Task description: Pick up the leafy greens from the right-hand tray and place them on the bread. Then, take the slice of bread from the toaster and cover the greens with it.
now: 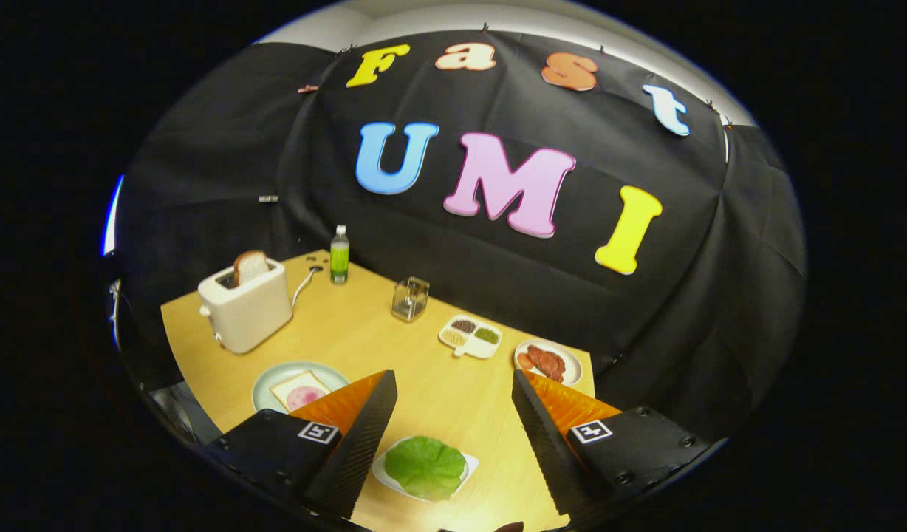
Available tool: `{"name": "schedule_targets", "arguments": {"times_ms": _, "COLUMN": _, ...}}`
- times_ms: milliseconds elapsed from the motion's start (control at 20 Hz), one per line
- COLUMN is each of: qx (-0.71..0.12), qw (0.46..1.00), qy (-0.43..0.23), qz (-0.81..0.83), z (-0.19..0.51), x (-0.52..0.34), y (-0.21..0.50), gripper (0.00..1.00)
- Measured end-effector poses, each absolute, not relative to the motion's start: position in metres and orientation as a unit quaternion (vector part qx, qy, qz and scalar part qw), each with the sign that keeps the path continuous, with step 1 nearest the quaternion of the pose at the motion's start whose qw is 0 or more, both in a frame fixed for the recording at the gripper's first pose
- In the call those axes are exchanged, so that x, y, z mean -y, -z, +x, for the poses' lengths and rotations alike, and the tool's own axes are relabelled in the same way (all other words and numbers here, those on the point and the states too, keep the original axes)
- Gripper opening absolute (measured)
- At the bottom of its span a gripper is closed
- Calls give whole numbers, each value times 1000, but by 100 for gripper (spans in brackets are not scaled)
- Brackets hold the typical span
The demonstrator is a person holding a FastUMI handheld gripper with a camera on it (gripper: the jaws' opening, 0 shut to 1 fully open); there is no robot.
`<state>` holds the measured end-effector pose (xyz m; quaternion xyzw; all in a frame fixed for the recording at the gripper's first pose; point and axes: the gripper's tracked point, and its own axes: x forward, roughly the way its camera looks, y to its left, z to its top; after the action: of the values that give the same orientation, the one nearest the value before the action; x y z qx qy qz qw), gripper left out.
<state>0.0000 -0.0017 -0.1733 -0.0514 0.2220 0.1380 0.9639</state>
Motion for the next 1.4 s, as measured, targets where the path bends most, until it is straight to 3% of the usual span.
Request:
{"name": "schedule_targets", "arguments": {"times_ms": 500, "qx": -370, "qw": 900, "qy": -217, "qz": -76, "z": -30, "x": -5, "y": 339, "gripper": 95}}
{"name": "schedule_targets", "arguments": {"times_ms": 650, "qx": -403, "qw": 886, "qy": -223, "qz": -51, "z": -32, "x": -13, "y": 371, "gripper": 88}}
{"name": "schedule_targets", "arguments": {"times_ms": 900, "qx": -452, "qw": 863, "qy": -224, "qz": -23, "z": -40, "x": -22, "y": 417, "gripper": 61}}
{"name": "schedule_targets", "arguments": {"times_ms": 1050, "qx": -470, "qw": 853, "qy": -226, "qz": -7, "z": -49, "x": -24, "y": 430, "gripper": 60}}
{"name": "schedule_targets", "arguments": {"times_ms": 1300, "qx": -473, "qw": 853, "qy": -220, "qz": -4, "z": -44, "x": -17, "y": 435, "gripper": 10}}
{"name": "schedule_targets", "arguments": {"times_ms": 1400, "qx": -463, "qw": 860, "qy": -215, "qz": -11, "z": -42, "x": -14, "y": 426, "gripper": 6}}
